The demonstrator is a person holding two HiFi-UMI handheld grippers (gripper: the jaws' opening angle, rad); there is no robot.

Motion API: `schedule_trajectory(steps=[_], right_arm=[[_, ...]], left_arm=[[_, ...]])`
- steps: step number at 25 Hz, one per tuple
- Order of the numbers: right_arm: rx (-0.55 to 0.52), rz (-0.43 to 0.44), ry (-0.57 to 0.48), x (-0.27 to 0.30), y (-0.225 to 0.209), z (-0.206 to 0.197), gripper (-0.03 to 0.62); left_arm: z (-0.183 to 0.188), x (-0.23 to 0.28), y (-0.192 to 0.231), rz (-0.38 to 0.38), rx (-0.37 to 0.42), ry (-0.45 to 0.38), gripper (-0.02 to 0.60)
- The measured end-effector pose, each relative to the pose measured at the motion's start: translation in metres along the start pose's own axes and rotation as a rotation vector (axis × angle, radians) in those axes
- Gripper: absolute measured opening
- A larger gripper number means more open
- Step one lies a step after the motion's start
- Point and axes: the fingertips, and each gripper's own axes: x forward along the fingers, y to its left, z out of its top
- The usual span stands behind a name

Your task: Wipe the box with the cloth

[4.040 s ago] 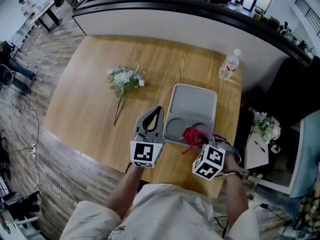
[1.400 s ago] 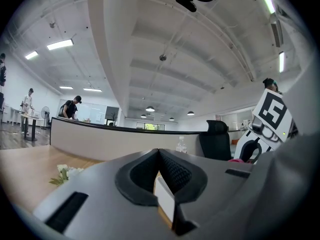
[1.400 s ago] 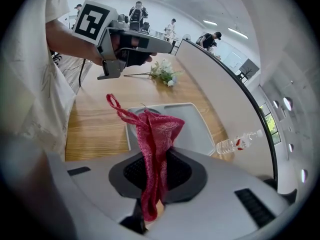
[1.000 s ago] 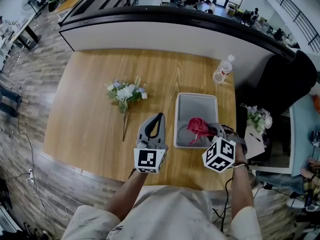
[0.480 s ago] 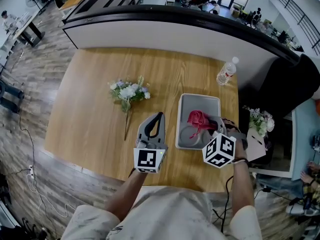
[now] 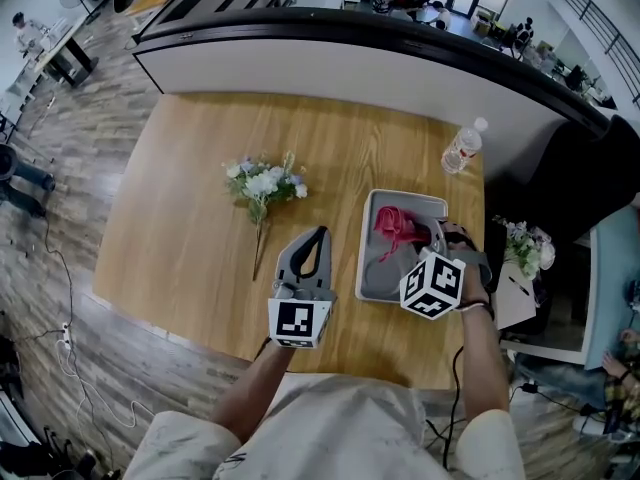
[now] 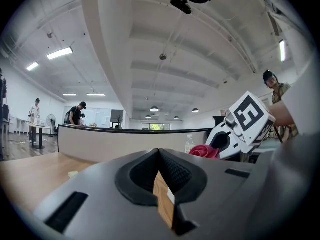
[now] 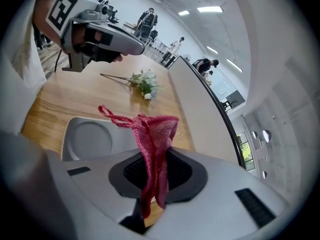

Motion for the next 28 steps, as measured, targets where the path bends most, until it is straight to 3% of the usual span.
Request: schedule_trajectory(steps=[15, 28], right_arm=[[-0.029, 0.021, -0.011, 0.053, -0.014, 0.007, 0.067], [-0.099, 0.080, 0.094, 0.111, 0.001, -0.003, 0.067]], left_arm=[[-0.011, 0.000, 0.005, 0.020, 0.010, 0.039, 0.014], [-0.015, 0.000, 0.007, 0.023, 0.019, 0.053, 0.014]])
